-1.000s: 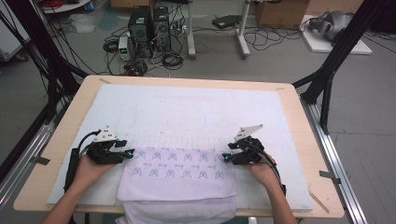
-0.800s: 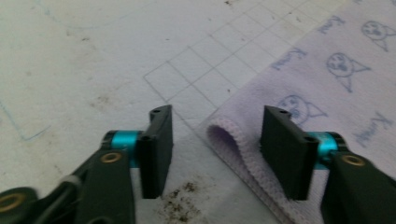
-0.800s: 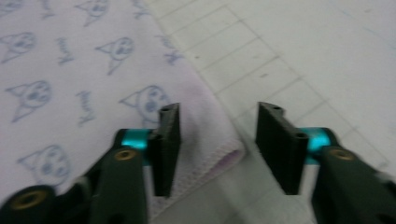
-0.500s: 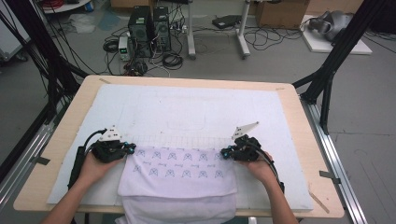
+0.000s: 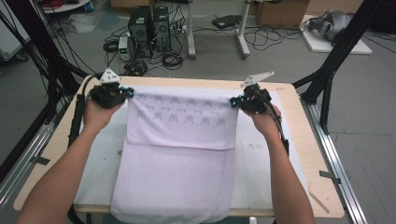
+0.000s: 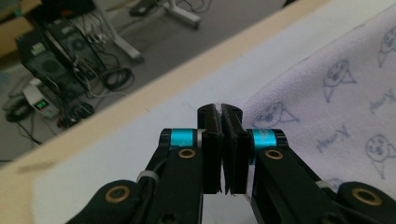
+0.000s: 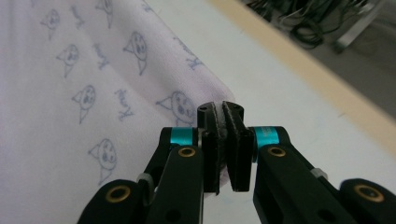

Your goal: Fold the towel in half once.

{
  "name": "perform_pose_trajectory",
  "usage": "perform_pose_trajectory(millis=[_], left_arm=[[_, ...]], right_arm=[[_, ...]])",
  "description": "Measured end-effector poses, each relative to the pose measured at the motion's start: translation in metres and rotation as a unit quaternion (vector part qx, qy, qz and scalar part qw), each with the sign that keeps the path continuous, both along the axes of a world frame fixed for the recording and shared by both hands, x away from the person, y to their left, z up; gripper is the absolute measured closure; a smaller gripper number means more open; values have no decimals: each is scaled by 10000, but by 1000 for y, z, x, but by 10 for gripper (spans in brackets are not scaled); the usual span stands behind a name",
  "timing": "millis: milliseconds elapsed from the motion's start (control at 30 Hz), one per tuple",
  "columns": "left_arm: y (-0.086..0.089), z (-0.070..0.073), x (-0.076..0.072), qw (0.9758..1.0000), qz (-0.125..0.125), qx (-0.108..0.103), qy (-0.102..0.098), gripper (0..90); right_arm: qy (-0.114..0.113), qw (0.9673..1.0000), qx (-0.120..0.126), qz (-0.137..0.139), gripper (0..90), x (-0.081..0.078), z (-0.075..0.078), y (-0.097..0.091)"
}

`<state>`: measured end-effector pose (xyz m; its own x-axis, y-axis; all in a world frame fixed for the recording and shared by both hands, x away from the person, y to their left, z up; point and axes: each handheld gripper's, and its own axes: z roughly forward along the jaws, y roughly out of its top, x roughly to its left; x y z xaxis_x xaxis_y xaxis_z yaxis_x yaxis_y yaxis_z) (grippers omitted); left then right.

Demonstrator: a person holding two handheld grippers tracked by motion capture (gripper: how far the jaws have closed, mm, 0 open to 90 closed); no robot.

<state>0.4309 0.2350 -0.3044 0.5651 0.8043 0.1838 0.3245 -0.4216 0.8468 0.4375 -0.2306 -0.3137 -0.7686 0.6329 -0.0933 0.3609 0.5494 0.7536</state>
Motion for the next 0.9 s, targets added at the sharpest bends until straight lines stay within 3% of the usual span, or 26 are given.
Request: perform_pose_trajectory(millis=[67,133,167,200,267,400,533,667,900], left_arm=[[1,11,6,10000,16,-49,-40,865],[2,8,11,9999,107,-54,112,828],[2,3,12,9995,248,39,197,742],[5,-4,13,9992,259,0,303,669],[13,-21,11,9983,271,-86,503,617],[26,-50,0,9964,185,-288,782,565],[28,-68,-15,9951,-65,-424,889,538],[25,-79,-27,9940,-310,-332,992,519],[16,-87,-56,9933,-690,-275,890,517]], right_arm=[[-104,9999,126,-32,862,8,17,0],[-50,9999,109,-83,841,15,21,1],[3,9998,166,-117,782,18,18,2],[62,9996,187,-208,699,20,12,3],[262,9992,255,-183,643,21,-4,4],[612,9975,336,-98,581,12,-33,1],[661,9968,450,-11,563,-2,-49,-2],[640,9966,518,66,537,-14,-55,-2],[667,9962,483,300,518,-43,-66,2]])
